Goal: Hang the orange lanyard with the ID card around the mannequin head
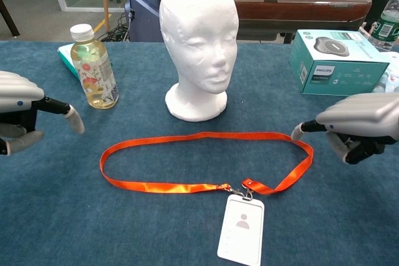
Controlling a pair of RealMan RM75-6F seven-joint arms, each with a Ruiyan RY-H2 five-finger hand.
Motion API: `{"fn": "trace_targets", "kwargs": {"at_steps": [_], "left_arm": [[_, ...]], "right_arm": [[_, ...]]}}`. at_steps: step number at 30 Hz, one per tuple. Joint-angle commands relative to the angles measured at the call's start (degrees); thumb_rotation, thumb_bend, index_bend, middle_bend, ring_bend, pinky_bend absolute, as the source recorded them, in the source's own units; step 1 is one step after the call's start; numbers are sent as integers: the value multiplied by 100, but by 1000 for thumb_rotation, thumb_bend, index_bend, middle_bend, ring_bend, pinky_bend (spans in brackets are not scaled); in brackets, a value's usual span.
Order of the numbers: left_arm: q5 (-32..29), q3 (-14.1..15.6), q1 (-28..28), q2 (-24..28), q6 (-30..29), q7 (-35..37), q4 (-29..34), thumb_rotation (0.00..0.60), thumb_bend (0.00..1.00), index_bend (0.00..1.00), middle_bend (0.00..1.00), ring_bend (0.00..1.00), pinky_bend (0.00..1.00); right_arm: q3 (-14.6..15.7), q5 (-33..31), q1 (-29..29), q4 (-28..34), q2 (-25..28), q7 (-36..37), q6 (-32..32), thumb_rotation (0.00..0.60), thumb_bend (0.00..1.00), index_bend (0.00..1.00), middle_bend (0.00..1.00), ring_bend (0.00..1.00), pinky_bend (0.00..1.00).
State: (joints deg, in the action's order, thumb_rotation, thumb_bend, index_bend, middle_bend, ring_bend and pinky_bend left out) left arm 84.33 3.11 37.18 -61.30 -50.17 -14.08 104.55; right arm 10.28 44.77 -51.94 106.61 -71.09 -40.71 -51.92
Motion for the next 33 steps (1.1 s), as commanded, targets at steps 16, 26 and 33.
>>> {"fn": "trace_targets", "kwargs": {"at_steps": [16,26,33], "left_arm": [[96,-201,-184,-225,-457,591,-175,464,307,275,824,764,865],[-459,-507,-16,-626,-350,7,-25,60,215,256,544,509,694],[-1107,-700,133,-1231,-433,-1023,-179,227,215,252,535,516,692]], "right_arm": [[-561,1145,766,430,347,475,-1641,600,331,394,740,804,945],[-757,1493,1244,569,605,707,-2155,600,270,401,644,704,872],[-870,1522,1429,593,754,683,-2177,600,270,401,644,704,872]]}}
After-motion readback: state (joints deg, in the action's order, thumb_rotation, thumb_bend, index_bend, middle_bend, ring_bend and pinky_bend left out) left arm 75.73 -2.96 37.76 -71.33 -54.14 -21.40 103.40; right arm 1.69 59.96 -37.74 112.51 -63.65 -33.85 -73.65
